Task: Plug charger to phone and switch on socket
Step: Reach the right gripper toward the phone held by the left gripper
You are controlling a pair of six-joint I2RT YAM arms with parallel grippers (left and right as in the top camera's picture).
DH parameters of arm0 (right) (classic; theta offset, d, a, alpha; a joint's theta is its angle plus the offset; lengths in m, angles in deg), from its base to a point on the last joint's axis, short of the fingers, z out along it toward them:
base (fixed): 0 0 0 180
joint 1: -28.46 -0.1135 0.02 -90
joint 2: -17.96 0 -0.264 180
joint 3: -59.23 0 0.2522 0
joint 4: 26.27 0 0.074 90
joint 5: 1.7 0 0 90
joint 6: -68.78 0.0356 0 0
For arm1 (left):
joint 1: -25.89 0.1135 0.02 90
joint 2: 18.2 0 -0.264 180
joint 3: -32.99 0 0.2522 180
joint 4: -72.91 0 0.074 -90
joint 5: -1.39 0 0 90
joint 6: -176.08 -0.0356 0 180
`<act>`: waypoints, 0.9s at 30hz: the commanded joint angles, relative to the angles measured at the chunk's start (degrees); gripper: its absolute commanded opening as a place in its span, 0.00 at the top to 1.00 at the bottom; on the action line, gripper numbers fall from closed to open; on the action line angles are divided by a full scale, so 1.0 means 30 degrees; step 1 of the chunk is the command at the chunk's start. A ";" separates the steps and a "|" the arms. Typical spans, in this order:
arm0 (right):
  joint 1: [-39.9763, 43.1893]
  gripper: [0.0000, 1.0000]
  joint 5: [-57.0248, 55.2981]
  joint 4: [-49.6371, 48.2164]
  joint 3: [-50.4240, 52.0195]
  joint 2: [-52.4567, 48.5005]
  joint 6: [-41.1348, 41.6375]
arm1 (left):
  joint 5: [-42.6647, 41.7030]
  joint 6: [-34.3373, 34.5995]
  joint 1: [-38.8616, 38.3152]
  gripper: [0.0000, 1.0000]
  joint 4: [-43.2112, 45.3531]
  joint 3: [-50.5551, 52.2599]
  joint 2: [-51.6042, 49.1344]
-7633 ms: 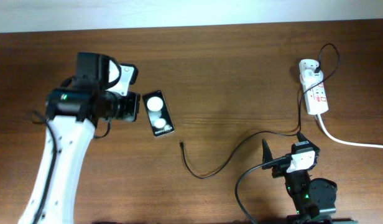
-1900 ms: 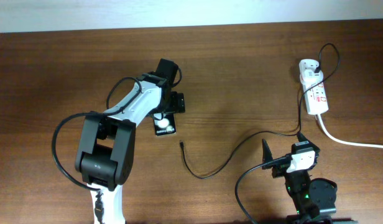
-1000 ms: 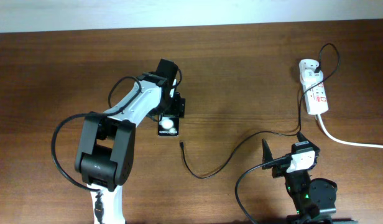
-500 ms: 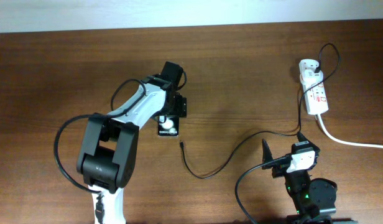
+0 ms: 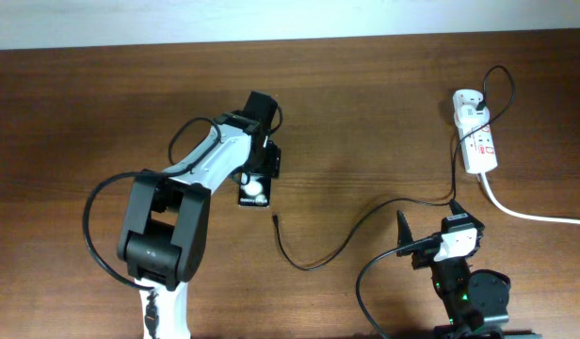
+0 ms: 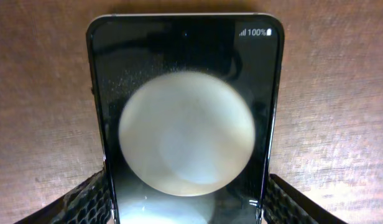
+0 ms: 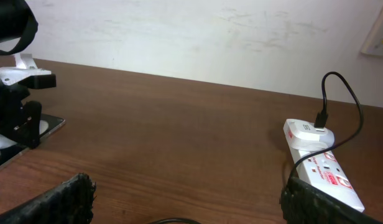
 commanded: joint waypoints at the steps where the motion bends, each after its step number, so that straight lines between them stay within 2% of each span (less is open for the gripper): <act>1: -0.0117 0.01 -0.0029 -0.0036 0.0175 0.0124 0.0073 | -0.1049 -0.0153 0.0029 0.39 -0.1049 -0.0087 -0.1341; 6: -0.0117 0.01 0.1246 -0.0124 0.0175 0.0124 0.0080 | -0.1814 -0.0160 0.0109 0.39 -0.1515 -0.0554 -0.1333; 10: -0.0117 0.01 0.6849 -0.0772 0.0168 0.0124 0.0080 | -0.2514 -0.0160 0.0758 0.39 -0.1610 -0.0707 -0.1333; 13: -0.0080 0.01 0.6419 -0.0678 -0.0306 0.0073 0.2492 | -0.2499 -0.0160 0.0947 0.39 -0.1654 -0.0707 -0.1333; 16: -0.0087 0.01 0.6098 0.0160 -0.2965 -0.1093 0.3687 | -0.2514 -0.0168 0.0947 0.39 -0.1661 -0.0816 -0.1268; 20: -0.0087 0.01 0.5734 0.4444 -0.9107 -0.7308 0.3672 | -0.2506 -0.0175 0.0954 0.39 -0.1872 -0.0845 -0.0801; 22: -0.0087 0.01 0.6790 0.7446 -1.3151 -1.1737 0.3672 | -0.2506 -0.0321 0.0954 0.39 -0.2055 -0.0845 -0.0510; 24: -0.0087 0.01 0.9901 0.9391 -1.6990 -1.6531 0.3679 | -0.2506 -0.0401 0.0954 0.39 -0.2302 -0.0845 -0.0277; 27: -0.0124 0.01 1.5446 0.9486 -1.8557 -2.1638 0.3672 | -0.2514 -0.0459 0.0954 0.38 -0.2528 -0.0845 -0.0080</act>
